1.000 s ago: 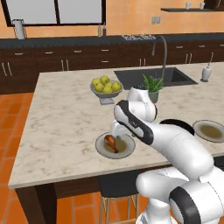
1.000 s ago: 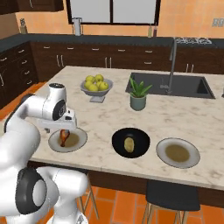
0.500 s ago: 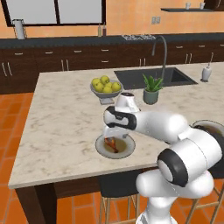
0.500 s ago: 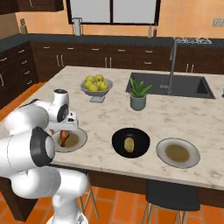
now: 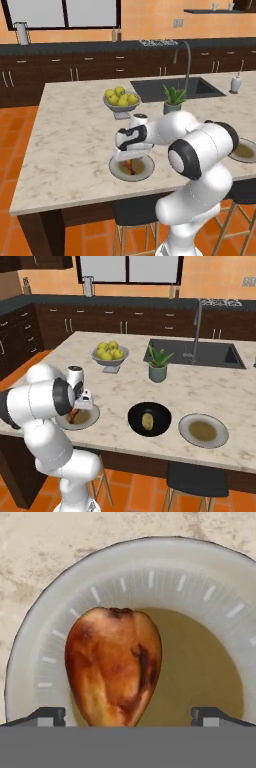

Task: Pick the chicken drumstick and potato from their plates and place them in the bowl. Then put the bowl in the fridge.

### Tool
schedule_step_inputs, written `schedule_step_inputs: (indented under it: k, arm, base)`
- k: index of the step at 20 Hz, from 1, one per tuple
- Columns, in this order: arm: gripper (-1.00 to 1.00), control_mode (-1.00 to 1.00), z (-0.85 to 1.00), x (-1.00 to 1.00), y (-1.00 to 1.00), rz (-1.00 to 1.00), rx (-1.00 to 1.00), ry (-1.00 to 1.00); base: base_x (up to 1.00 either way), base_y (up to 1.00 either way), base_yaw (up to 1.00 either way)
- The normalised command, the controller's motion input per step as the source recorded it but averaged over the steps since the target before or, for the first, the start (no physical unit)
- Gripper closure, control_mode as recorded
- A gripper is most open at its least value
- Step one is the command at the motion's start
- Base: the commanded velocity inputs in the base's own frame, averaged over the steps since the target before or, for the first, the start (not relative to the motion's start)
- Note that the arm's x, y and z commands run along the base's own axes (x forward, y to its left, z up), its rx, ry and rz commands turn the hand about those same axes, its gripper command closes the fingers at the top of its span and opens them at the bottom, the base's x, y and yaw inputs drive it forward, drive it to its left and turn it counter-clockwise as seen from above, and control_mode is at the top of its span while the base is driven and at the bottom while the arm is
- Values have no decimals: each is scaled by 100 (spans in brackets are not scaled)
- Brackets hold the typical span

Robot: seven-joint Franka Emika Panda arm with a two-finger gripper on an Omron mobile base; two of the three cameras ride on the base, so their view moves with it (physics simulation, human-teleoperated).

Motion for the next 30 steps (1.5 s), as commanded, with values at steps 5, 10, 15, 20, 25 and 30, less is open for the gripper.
schedule_step_inputs:
  k: [5,10,15,20,25,30]
  arm:
    - [-100,-100,-40,24,17,0,0,0]
    - [100,-100,-24,-5,18,0,0,0]
    - [100,-100,11,-88,-9,0,0,-5]
    - [100,-100,84,-99,-59,0,1,-26]
    - [100,-100,92,-45,-75,3,-2,-5]
    - [100,-100,85,-1,-75,0,-3,4]
  base:
    - [0,0,0]
    - [0,0,0]
    - [0,0,0]
    - [0,0,0]
    - [0,0,0]
    - [0,0,0]
